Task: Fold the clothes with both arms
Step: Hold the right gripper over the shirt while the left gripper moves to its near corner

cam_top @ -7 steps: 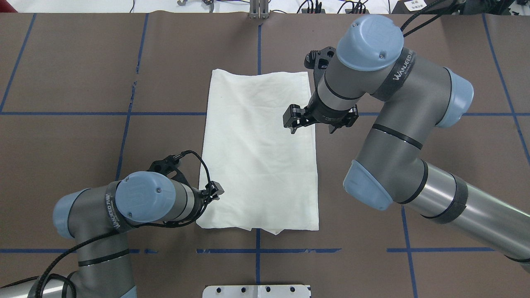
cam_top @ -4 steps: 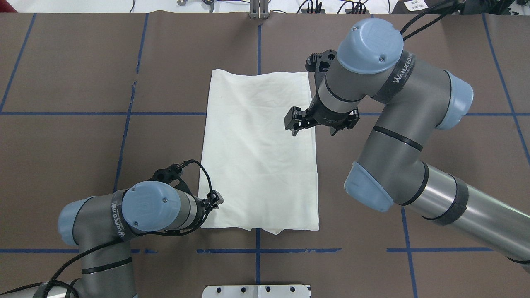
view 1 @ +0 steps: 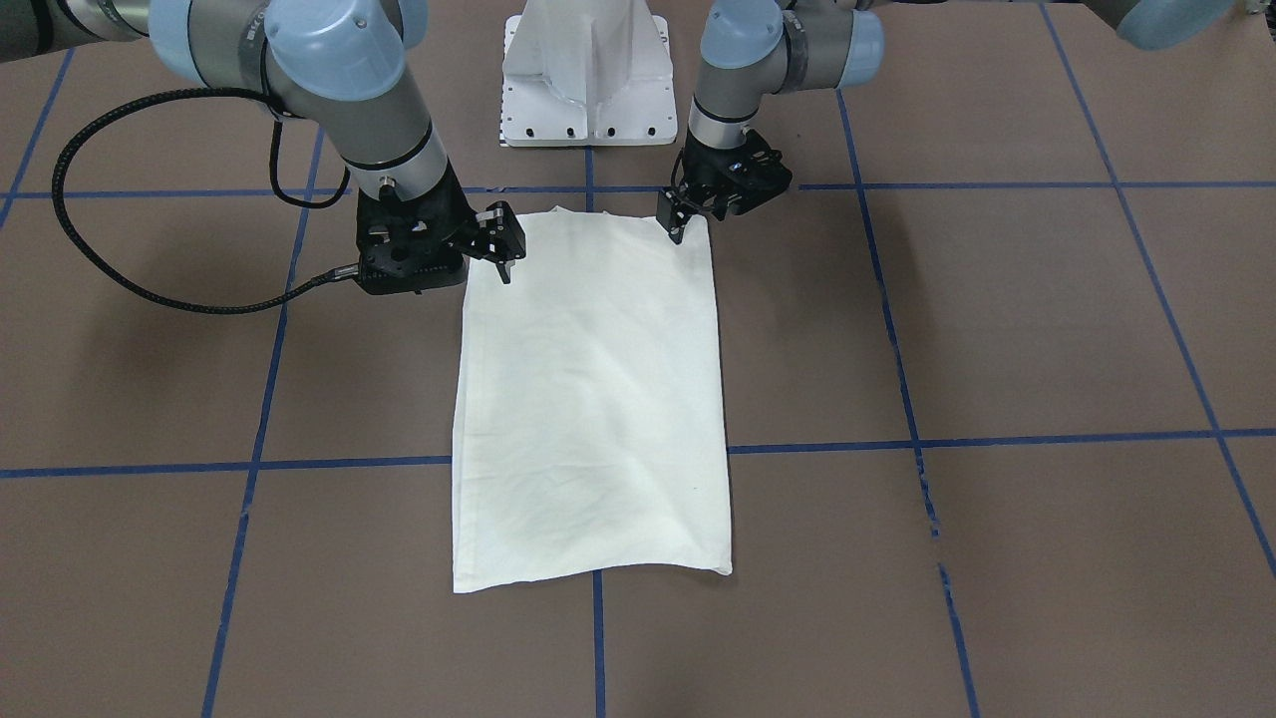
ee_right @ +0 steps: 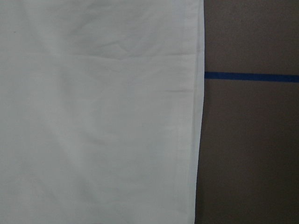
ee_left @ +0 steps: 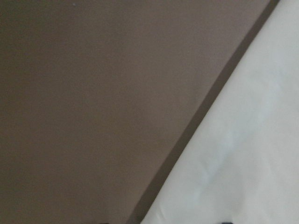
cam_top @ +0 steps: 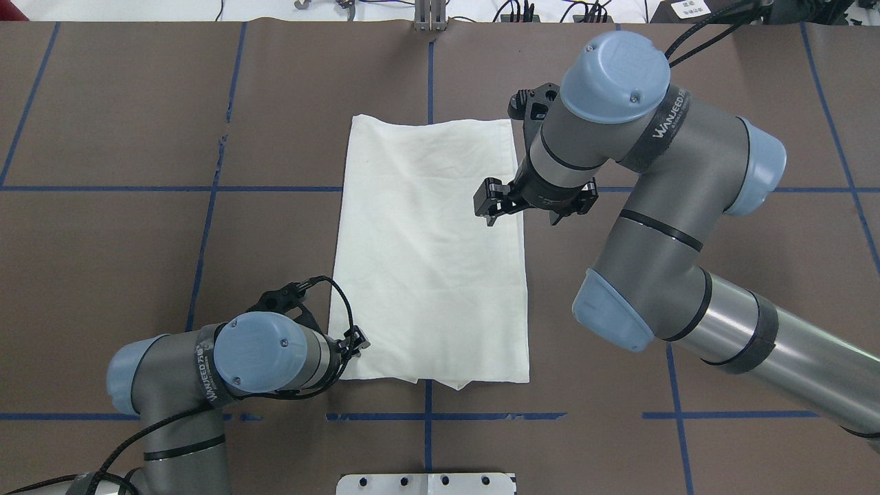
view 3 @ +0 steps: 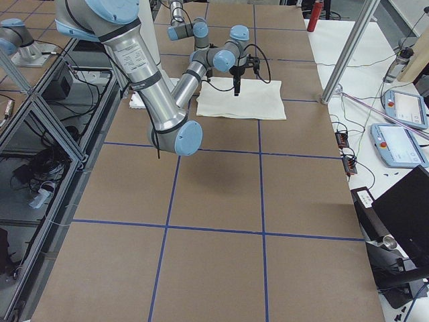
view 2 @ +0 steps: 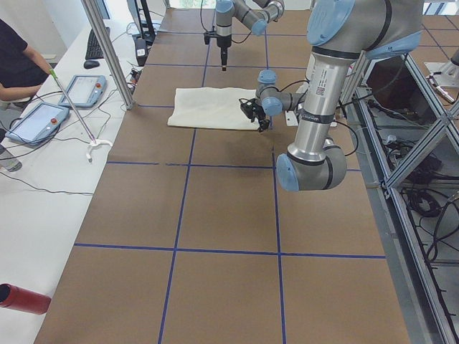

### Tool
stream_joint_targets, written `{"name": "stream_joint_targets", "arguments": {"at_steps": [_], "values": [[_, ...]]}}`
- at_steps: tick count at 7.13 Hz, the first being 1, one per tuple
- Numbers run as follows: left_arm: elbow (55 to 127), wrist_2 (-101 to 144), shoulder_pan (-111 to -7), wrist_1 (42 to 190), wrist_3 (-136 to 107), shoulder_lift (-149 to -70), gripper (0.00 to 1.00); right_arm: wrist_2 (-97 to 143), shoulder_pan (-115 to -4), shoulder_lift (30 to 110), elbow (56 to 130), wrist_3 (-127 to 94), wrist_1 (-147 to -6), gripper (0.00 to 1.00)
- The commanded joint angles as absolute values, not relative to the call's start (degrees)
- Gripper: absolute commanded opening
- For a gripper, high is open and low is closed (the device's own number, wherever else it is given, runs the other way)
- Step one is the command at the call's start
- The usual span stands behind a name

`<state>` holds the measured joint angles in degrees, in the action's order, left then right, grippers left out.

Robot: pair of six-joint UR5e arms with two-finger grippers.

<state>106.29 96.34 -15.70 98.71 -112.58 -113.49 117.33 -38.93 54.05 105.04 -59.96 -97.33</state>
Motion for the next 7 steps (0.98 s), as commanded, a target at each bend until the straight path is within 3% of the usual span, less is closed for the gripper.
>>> {"name": "stream_joint_targets", "arguments": {"at_steps": [1,3,7], "values": [[106.35,96.42,-15.73,97.66,-112.59,-113.82,0.65,117.33,-38.94,54.05,105.03,-60.03,-97.29,1.00],[107.05,96.42,-15.82,95.89,-112.59,-114.26,0.55,117.33,-38.94,54.05,105.03,-59.94,-97.29,1.00],[106.35,96.33,-15.73,95.98,-112.50,-114.35,0.54,117.25,-38.94,54.40,104.85,-59.94,-97.29,1.00]]}}
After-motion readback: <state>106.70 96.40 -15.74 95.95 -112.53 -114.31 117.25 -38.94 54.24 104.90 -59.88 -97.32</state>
